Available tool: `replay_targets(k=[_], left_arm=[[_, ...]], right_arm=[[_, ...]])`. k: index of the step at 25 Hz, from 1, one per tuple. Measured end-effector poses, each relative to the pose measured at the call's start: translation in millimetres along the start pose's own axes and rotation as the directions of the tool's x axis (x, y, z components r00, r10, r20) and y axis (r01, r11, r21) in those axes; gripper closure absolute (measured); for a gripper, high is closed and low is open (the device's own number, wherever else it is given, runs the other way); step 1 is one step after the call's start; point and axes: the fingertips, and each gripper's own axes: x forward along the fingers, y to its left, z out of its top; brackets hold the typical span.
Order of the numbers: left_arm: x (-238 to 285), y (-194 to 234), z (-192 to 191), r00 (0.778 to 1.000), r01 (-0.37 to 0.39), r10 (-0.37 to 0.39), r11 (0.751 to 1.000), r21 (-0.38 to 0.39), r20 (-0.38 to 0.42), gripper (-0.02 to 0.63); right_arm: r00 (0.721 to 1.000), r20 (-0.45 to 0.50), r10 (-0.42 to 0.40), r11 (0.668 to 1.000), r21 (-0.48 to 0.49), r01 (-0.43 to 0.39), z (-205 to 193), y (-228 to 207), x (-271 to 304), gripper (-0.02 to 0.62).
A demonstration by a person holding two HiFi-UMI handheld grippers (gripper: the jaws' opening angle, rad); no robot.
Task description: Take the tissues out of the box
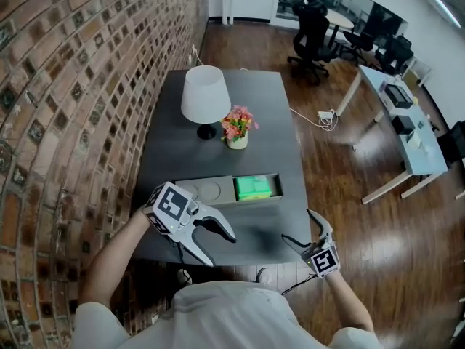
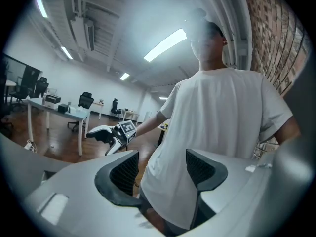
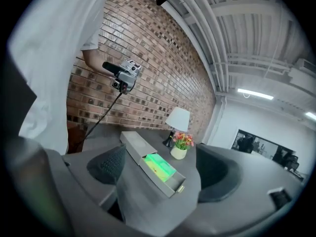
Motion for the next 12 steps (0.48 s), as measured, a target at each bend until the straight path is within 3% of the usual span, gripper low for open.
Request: replay_targets(k=[6,9,12], left_arm=[[-24,18,-4,0.985,-0.166,0.166,0.986,0.008,0.042,0.298],[-41,31,-7,0.957,-0.284,0.284,0.959,0.005,0.062,0.298],[-59,41,-14,0.915,-0.399,0.399,0.917,-0.009,0.067,0.298]], right_arm=[[0.996,-0.008,0.09,0.996,0.025,-0.09,-1,-10,40,0.156],[0.989,-0.023,0.145,0.989,0.039,-0.144,-3,-15,61,0.156],[0.981,-0.04,0.19,0.98,0.058,-0.188,-7,-21,82,0.156]])
